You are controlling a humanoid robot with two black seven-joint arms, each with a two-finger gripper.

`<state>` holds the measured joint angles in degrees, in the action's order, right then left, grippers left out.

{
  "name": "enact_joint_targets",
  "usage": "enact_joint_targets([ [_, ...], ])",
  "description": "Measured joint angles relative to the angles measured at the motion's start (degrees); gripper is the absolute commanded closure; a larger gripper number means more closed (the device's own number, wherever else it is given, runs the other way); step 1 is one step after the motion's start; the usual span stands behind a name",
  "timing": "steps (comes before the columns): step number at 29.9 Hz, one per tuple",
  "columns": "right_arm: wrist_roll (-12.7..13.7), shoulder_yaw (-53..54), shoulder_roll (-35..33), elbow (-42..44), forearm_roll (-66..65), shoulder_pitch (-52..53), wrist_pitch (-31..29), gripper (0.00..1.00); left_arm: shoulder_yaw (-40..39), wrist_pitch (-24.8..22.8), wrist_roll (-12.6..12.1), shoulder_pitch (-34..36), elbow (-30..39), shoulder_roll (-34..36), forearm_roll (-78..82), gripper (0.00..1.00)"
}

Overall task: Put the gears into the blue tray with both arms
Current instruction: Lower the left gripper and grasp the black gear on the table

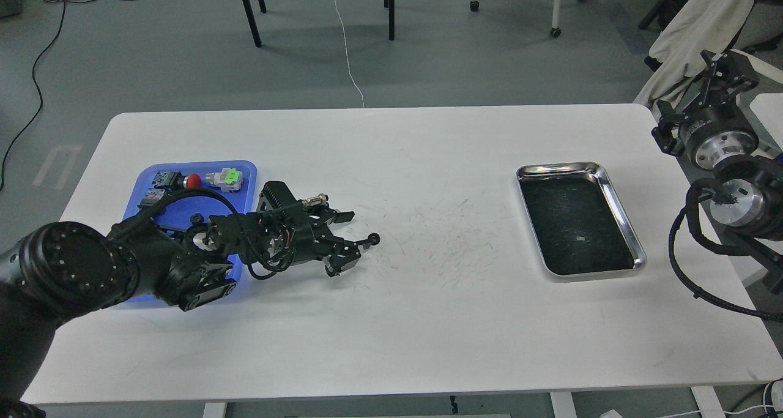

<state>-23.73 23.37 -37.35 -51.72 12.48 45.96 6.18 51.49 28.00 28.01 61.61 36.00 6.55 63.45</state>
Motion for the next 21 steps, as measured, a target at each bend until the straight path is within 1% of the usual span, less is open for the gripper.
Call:
enact_joint_targets([
  [4, 0.0, -0.3, 0.0, 0.1, 0.0, 0.0, 0.0, 0.03, -0.1, 0.0, 0.0, 0.3, 0.9, 0.0, -0.4, 0.41],
  [21, 0.0, -0.5, 0.0, 1.1, -1.0, -0.6, 0.1, 0.03, -2.4, 0.0, 0.0, -0.1, 0.8, -0.9, -0.7, 0.41],
])
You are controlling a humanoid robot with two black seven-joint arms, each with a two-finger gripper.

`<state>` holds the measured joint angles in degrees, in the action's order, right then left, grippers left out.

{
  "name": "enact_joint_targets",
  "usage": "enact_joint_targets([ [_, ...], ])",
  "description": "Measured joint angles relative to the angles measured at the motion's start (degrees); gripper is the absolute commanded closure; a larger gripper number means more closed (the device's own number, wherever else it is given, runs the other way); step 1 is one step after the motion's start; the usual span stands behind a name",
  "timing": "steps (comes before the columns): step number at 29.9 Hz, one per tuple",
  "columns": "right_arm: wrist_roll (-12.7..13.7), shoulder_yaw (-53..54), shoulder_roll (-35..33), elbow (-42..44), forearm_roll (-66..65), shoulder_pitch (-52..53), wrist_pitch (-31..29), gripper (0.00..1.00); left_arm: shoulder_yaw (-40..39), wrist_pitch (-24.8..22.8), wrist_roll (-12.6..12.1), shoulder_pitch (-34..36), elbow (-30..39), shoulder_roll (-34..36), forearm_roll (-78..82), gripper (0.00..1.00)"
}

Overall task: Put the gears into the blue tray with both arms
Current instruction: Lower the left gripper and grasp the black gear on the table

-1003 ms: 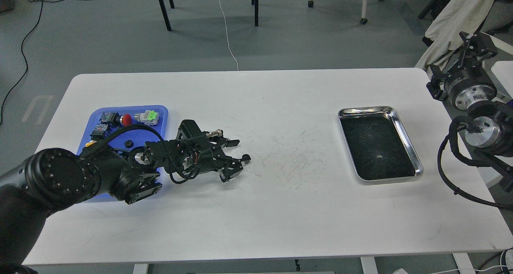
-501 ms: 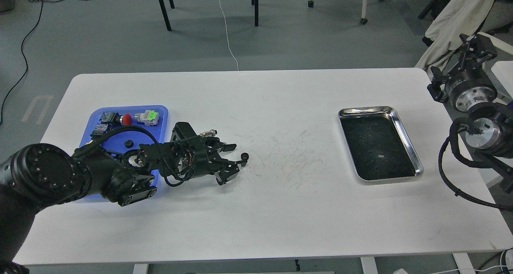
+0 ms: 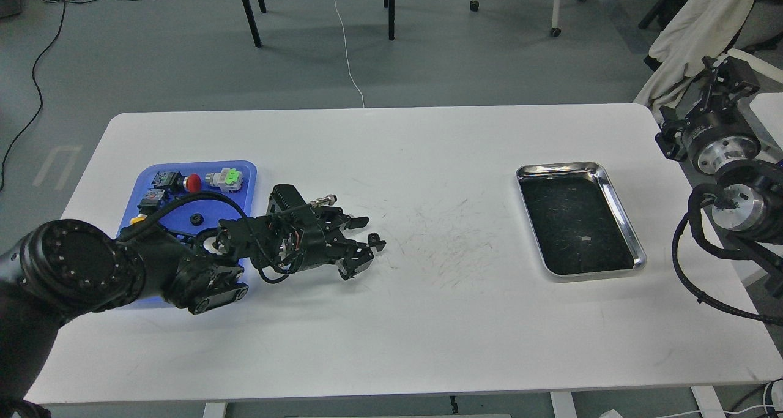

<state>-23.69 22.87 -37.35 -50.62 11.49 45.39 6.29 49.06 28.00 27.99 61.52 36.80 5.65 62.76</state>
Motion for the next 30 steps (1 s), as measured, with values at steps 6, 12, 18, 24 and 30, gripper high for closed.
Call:
enact_joint_targets([
  [6, 0.0, -0.1, 0.7, 0.7, -0.9, 0.0, 0.2, 0.03, -1.0, 0.0, 0.0, -0.7, -0.5, -0.1, -0.1, 0.48],
  [12, 0.0, 0.0, 0.9, 0.8, -1.2, 0.0, 0.2, 0.03, -1.2, 0.0, 0.0, -1.9, -2.1, -0.7, -0.1, 0.54],
  [18, 0.0, 0.0, 0.9, 0.9, -1.5, -0.4, 0.2, 0.03, -1.2, 0.0, 0.0, -2.9, -3.0, -1.1, -0.1, 0.57],
  [24, 0.0, 0.0, 0.9, 0.9, -2.1, -0.6, 0.2, 0.03, -1.2, 0.0, 0.0, -3.1, -3.2, -1.2, -0.1, 0.63],
  [30, 0.0, 0.0, 0.9, 1.0, -2.1, -1.0, 0.2, 0.03, -1.6, 0.0, 0.0, -3.1, -3.2, -1.2, -0.2, 0.69],
])
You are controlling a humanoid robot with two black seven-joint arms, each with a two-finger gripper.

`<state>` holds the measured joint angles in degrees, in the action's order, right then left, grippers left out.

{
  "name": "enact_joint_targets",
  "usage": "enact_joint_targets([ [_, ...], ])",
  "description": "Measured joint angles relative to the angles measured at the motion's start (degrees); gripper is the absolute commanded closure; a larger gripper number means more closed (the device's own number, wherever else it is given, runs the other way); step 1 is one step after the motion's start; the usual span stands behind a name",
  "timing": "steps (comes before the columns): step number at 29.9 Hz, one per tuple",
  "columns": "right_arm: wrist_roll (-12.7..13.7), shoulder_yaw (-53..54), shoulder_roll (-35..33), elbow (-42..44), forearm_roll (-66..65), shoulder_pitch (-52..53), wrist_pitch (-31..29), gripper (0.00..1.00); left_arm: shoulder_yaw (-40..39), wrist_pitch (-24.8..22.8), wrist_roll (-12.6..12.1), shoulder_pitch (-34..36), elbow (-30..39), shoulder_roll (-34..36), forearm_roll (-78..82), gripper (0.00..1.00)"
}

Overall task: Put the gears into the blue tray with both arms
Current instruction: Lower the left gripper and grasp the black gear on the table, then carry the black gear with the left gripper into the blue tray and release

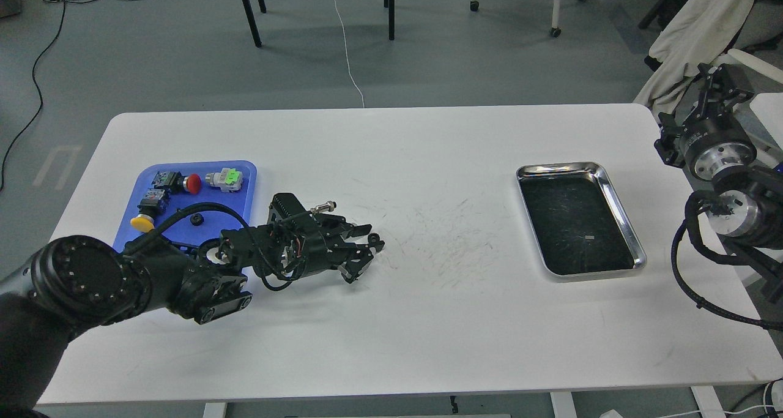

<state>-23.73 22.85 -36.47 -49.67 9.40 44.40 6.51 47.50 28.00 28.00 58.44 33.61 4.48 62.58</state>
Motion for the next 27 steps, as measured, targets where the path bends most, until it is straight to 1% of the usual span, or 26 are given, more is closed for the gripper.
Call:
enact_joint_targets([
  [2, 0.0, 0.0, 0.0, 0.0, -0.1, -0.1, 0.0, 0.03, 0.0, 0.0, 0.0, 0.0, 0.1, 0.0, 0.0, 0.73],
  [4, 0.0, 0.0, 0.0, 0.1, -0.2, -0.2, 0.0, 0.03, 0.0, 0.0, 0.0, 0.0, 0.2, 0.0, 0.0, 0.74],
  [5, 0.0, 0.0, 0.0, 0.1, -0.3, -0.3, 0.0, 0.03, 0.0, 0.0, 0.0, 0.0, 0.2, 0.0, 0.0, 0.78],
  [7, -0.1, 0.0, 0.0, 0.2, -0.4, -0.4, 0.0, 0.03, 0.0, 0.0, 0.0, 0.0, 0.2, 0.0, 0.0, 0.81],
  [8, -0.1, 0.0, 0.0, 0.3, -0.4, -0.5, 0.0, 0.03, -0.1, 0.0, 0.0, 0.0, 0.2, 0.0, 0.0, 0.86],
  [9, -0.1, 0.0, 0.1, 0.4, -0.4, -0.5, 0.0, 0.03, -0.1, 0.0, 0.0, 0.0, 0.2, 0.0, 0.0, 0.88],
  [19, -0.1, 0.0, 0.5, 1.3, -1.5, -0.9, -0.3, 0.03, -0.2, 0.0, 0.0, 0.5, 0.8, 1.7, -0.2, 0.91],
  [27, -0.1, 0.0, 1.6, 2.4, -1.7, -1.0, -0.3, 0.03, -3.0, 0.0, 0.0, 1.8, 1.2, 7.4, -0.3, 0.92],
])
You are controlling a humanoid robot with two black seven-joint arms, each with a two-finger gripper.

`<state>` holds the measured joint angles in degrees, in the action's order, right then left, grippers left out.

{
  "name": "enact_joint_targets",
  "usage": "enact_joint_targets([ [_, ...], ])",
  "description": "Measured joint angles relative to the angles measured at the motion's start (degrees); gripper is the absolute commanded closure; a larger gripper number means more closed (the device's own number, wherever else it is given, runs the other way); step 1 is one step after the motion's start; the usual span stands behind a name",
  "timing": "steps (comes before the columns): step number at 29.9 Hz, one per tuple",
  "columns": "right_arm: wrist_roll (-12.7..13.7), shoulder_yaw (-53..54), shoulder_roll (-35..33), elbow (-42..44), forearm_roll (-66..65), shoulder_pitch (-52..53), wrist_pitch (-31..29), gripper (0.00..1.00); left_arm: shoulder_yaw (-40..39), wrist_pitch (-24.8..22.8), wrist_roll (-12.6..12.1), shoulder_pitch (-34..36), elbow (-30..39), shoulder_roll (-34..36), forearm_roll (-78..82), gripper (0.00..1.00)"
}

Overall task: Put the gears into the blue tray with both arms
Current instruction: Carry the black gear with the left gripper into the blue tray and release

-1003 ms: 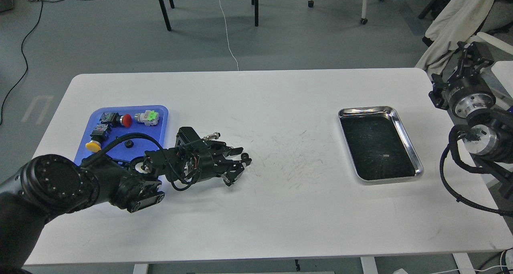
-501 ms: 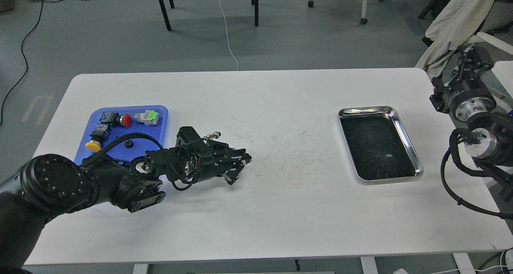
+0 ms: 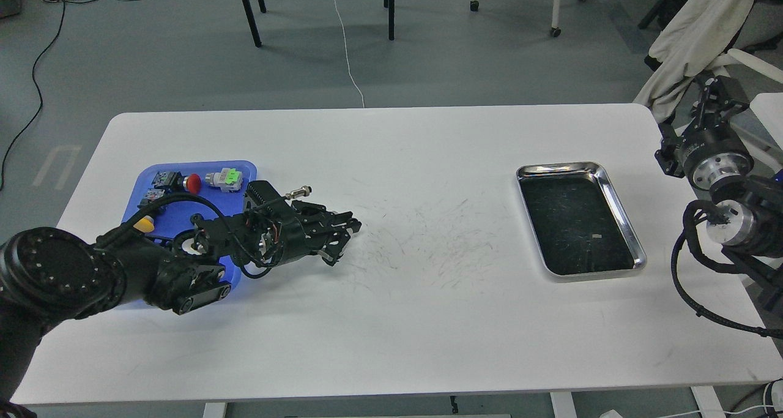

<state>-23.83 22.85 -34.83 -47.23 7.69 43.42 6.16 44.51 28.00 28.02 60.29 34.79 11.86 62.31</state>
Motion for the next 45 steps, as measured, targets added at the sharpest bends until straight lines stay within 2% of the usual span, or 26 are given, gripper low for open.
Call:
enact_joint_targets([
  [9, 0.1, 0.0, 0.5, 0.0, -0.7, 0.0, -0.1, 0.03, -1.3, 0.0, 0.0, 2.2, 1.6, 12.0, 0.6, 0.92],
  [17, 0.1, 0.0, 0.9, 0.1, -1.2, 0.0, -0.1, 0.03, -0.5, 0.0, 0.0, 1.2, 9.5, 22.6, 4.4, 0.91],
  [28, 0.2, -0.1, 0.9, 0.0, -2.4, -0.2, -0.1, 0.03, -1.2, 0.0, 0.0, -4.7, 10.4, 26.8, 6.4, 0.91],
  [37, 0.4, -0.1, 0.9, 0.0, -3.2, -0.4, -0.2, 0.03, -1.4, 0.0, 0.0, -5.5, 13.2, 28.5, 6.4, 0.90],
  [40, 0.4, -0.1, 0.9, 0.0, -3.3, -0.4, -0.2, 0.03, -2.0, 0.0, 0.0, -5.5, 13.5, 28.7, 6.3, 0.82],
  [45, 0.4, -0.1, 1.0, 0.0, -3.3, -0.4, -0.1, 0.03, -3.9, 0.0, 0.0, -5.5, 13.6, 28.9, 5.8, 0.55],
])
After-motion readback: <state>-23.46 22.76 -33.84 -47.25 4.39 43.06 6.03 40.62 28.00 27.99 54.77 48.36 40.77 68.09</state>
